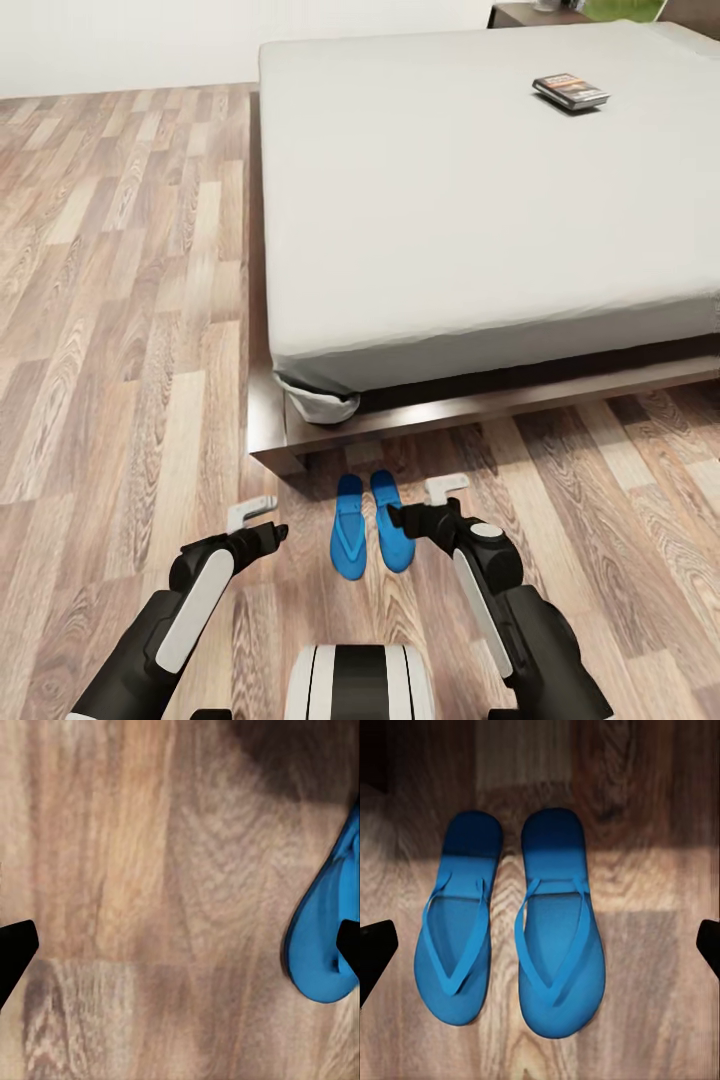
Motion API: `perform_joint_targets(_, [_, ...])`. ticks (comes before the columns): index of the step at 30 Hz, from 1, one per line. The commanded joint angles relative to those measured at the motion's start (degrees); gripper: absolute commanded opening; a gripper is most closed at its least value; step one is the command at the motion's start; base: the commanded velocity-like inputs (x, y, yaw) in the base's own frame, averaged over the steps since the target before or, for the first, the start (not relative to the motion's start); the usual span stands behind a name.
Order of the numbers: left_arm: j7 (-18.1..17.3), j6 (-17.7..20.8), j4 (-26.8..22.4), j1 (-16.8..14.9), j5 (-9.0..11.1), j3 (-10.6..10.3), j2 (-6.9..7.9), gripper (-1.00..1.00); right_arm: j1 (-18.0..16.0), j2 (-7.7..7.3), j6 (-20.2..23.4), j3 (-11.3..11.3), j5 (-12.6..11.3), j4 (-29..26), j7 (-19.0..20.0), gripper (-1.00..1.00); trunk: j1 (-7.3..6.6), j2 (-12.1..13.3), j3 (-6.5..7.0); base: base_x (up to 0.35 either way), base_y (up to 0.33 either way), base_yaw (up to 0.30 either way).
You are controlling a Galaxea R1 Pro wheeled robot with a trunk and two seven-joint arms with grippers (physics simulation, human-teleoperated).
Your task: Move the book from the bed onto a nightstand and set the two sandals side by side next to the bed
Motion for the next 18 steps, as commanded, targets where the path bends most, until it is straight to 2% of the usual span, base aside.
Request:
perform_joint_targets(1, [0.6,0.03,-0.07,-0.03,0.6,-0.14,0.06,1.0,-0.02,0.01,0.27,-0.03,-0.25,-0.07,0.01,1.0,-0.03,0.0,0.19,0.0,0.0,0.0])
perform_joint_targets(7, [0.51,0.11,-0.11,-0.03,0.58,-0.17,0.06,1.0,1.54,-0.38,0.28,-0.1,-0.21,-1.57,-0.03,1.0,-0.19,0.08,1.52,0.0,0.0,0.0])
perform_joint_targets(13, [0.51,0.13,-0.12,0.47,0.58,-0.4,0.01,1.0,3.63,-2.59,0.79,-0.1,-0.47,-6.42,0.01,1.0,-0.34,0.16,2.85,0.0,0.0,0.0])
perform_joint_targets(18, [0.54,0.08,0.01,1.09,0.58,-0.86,-0.05,1.0,4.0,-3.32,2.34,-0.1,-0.57,-7.66,0.01,1.0,-0.47,0.23,3.96,0.0,0.0,0.0])
